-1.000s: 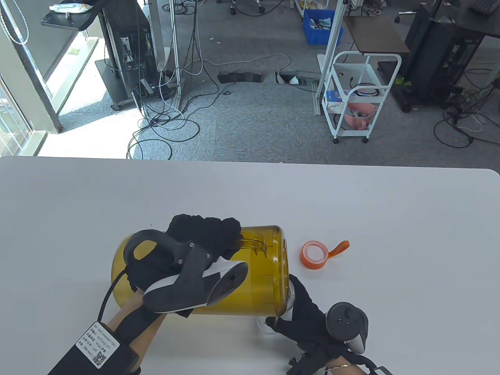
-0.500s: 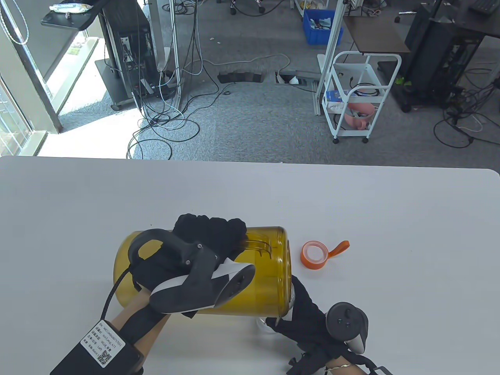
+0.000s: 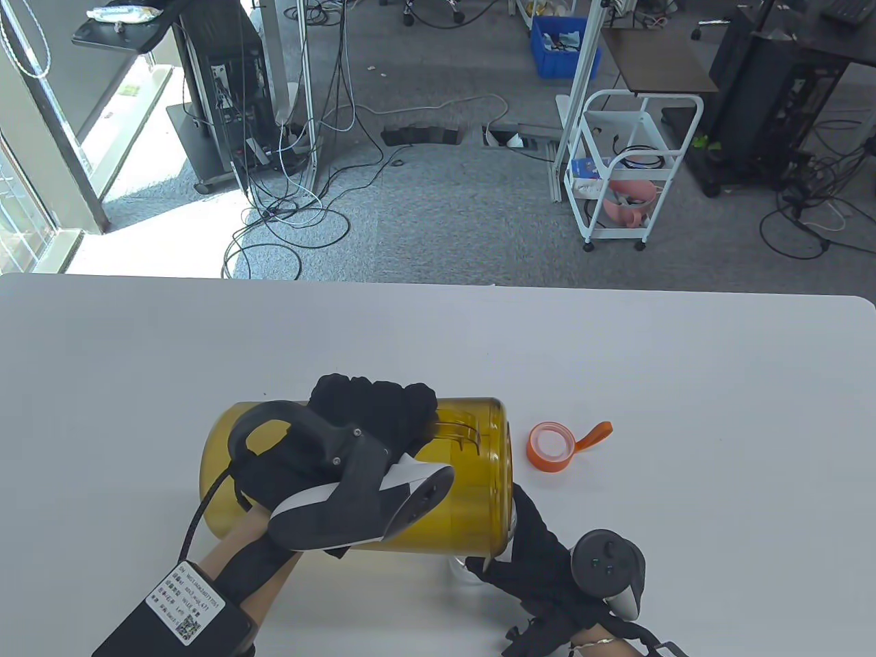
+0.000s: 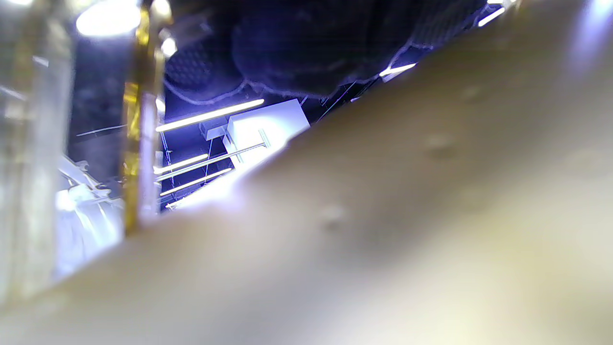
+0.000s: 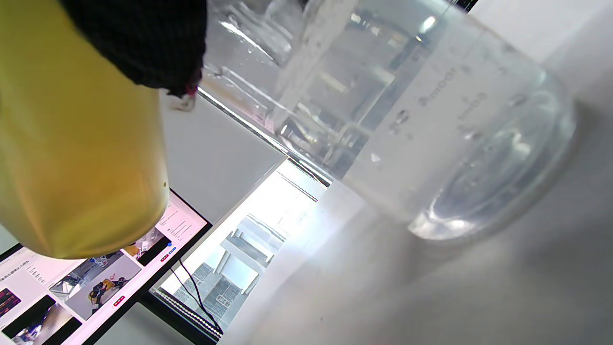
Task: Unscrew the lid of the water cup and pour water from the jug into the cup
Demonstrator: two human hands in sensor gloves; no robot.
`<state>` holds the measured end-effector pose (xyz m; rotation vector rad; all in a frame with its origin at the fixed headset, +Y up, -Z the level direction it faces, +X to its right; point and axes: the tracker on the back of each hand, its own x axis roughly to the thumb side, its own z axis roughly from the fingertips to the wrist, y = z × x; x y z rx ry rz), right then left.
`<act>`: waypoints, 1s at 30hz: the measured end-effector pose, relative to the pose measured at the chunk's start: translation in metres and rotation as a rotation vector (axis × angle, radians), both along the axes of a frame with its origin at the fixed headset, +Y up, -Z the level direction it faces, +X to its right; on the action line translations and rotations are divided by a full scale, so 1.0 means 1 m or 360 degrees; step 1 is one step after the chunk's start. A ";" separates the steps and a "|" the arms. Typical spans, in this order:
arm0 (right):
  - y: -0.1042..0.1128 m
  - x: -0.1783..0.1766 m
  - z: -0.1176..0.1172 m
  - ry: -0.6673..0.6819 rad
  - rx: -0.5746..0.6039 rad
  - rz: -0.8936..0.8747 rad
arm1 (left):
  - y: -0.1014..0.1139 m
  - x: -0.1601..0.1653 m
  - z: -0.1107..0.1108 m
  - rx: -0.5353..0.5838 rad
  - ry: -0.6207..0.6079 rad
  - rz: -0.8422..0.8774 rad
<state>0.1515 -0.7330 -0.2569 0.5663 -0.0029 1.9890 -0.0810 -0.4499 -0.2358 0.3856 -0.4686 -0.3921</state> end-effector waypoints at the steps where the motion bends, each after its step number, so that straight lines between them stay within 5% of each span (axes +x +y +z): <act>1: 0.000 0.000 0.000 0.0000 0.0000 0.0000 | 0.000 0.000 0.000 0.0000 0.0001 0.0000; 21: 0.000 0.000 0.000 0.0000 0.0000 0.0000 | 0.001 0.002 0.001 0.0015 0.0015 -0.0018; 30: 0.000 0.000 0.000 0.0000 0.0000 0.0000 | -0.019 -0.029 -0.003 -0.0049 0.0088 0.0270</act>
